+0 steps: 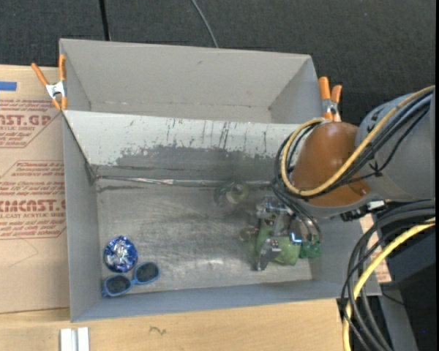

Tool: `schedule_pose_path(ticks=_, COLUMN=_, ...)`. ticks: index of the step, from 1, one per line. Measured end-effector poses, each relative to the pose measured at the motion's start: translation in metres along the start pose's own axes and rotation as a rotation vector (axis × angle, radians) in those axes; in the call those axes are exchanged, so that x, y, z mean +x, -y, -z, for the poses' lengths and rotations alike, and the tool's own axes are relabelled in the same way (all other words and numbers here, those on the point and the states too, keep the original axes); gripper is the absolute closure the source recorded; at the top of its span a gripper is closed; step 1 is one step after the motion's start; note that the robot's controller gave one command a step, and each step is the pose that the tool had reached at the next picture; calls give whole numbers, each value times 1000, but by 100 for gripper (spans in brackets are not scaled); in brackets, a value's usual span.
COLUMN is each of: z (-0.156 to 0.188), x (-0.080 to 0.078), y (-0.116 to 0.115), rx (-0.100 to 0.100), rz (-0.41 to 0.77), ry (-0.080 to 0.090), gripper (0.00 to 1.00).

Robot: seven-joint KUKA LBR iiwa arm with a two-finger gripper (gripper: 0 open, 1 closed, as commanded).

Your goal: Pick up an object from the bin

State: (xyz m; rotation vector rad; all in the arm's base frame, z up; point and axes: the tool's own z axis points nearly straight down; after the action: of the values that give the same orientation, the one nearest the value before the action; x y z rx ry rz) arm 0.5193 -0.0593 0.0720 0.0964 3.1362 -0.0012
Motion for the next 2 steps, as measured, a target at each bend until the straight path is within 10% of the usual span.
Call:
schedule_pose_path(ticks=1, z=3, x=-1, y=-4, rx=-4, rz=3, ry=4, gripper=100)
schedule_pose_path(ticks=2, z=183, x=-22, y=39, rx=2, rz=182, ry=8, gripper=100)
